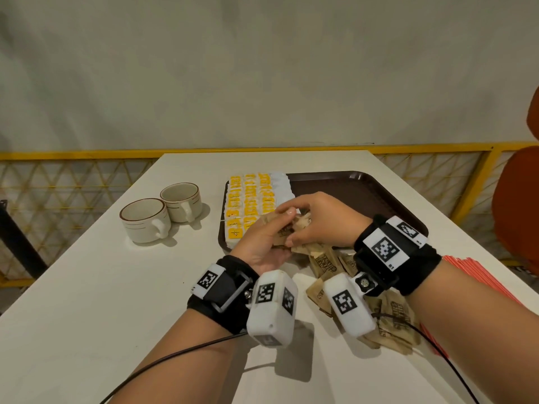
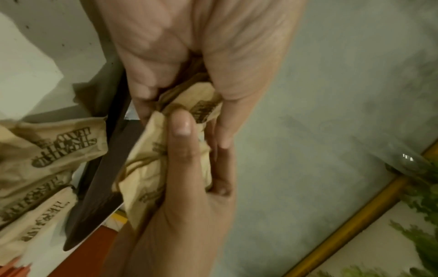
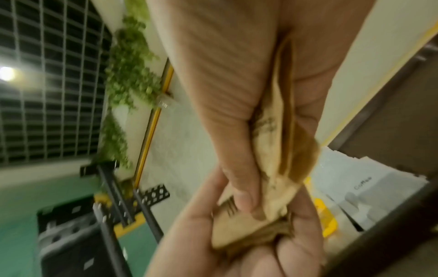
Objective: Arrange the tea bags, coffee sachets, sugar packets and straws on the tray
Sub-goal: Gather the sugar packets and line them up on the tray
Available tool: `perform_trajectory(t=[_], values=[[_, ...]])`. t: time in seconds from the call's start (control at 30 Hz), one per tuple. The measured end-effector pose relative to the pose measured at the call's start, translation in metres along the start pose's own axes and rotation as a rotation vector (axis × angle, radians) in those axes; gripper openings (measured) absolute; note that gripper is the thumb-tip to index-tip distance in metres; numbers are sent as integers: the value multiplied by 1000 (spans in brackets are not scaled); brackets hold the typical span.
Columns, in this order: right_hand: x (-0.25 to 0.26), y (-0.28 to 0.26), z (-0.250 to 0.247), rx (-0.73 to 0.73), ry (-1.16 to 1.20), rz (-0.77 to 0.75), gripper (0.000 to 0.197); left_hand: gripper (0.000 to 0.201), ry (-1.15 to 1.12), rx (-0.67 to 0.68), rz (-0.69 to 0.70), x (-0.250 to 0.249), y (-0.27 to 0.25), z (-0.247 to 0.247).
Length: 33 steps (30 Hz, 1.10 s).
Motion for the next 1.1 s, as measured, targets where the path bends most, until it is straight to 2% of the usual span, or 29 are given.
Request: perform_trajectory(t=[0.1, 0.2, 0.3, 0.43, 0.53, 0.6, 0.7, 0.8, 0.9, 1.0, 1.07, 1.1], values=[[-11, -6, -11, -142, 274, 72, 44, 33, -115, -109, -35, -4, 4, -13], [-28, -11, -6, -281, 724, 197, 27, 28, -117, -114, -91, -4, 3, -15], [-34, -14, 6, -307, 910, 260, 25, 26, -32, -61, -90, 0, 1, -8], [-32, -15, 25, -252, 1032, 280, 23, 39, 65, -149, -11, 5, 3, -12], [-36, -19, 32, -140, 977, 257, 41, 33, 62, -228, 22, -1, 4, -19], [-40, -24, 28, -119, 986, 244, 46, 31, 5, -252, 41, -7, 4, -22], [-46, -32, 20, -192, 1036, 253, 41, 29, -84, -279, 71, -11, 4, -22], [-36, -33, 25, -177, 1043, 221, 25, 29, -106, -288, 89, -7, 4, -20], [-27, -31, 32, -228, 1103, 242, 10, 37, -85, -253, 39, -2, 4, -16], [-26, -30, 20, -302, 1165, 251, 10, 43, -82, -198, -69, -3, 3, -14], [-25, -27, 2, -284, 1051, 197, 10, 63, -76, -162, -137, -4, 2, -14], [-22, -25, -9, -229, 933, 149, 10, 72, -65, -148, -175, -3, 2, -14]])
Point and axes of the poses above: each hand's wrist, its own y-axis towards the middle knuckle, its own z-axis out of the palm, x = y × z, the point moved 5 cm from there along y, towards the middle knuckle, and after that the axes turned 7 degrees about -y, right-handed, at the moved point
